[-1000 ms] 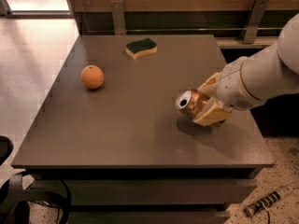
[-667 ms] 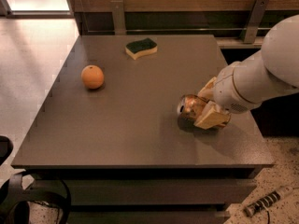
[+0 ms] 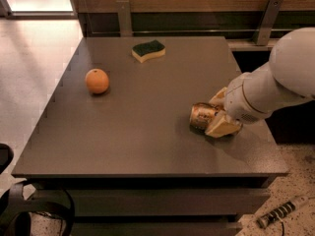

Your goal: Knock orange can over

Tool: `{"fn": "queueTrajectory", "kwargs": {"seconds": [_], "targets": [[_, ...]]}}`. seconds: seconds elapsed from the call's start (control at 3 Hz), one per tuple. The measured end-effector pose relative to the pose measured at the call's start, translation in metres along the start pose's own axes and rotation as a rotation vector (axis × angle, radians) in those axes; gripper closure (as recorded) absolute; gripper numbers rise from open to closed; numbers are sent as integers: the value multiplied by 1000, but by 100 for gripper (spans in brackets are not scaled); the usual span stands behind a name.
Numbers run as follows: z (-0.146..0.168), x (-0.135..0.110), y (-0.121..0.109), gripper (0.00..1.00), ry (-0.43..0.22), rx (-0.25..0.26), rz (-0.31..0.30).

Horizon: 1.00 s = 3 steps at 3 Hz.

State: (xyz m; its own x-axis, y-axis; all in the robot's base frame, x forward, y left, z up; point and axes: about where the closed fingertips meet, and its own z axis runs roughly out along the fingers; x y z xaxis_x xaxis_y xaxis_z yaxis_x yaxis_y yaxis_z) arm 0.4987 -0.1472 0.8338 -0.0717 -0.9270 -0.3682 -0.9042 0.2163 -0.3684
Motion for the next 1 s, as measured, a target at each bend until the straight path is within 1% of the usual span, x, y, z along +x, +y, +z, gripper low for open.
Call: {"fn": "queueTrajectory", "kwargs": {"seconds": [0.33,0.67,1.0], "targets": [[-1,-1,0,62,0,1,-2],[-2,-2,1,33,0,3,-5],[-3,-3,1,9,1,5,-6]]}}
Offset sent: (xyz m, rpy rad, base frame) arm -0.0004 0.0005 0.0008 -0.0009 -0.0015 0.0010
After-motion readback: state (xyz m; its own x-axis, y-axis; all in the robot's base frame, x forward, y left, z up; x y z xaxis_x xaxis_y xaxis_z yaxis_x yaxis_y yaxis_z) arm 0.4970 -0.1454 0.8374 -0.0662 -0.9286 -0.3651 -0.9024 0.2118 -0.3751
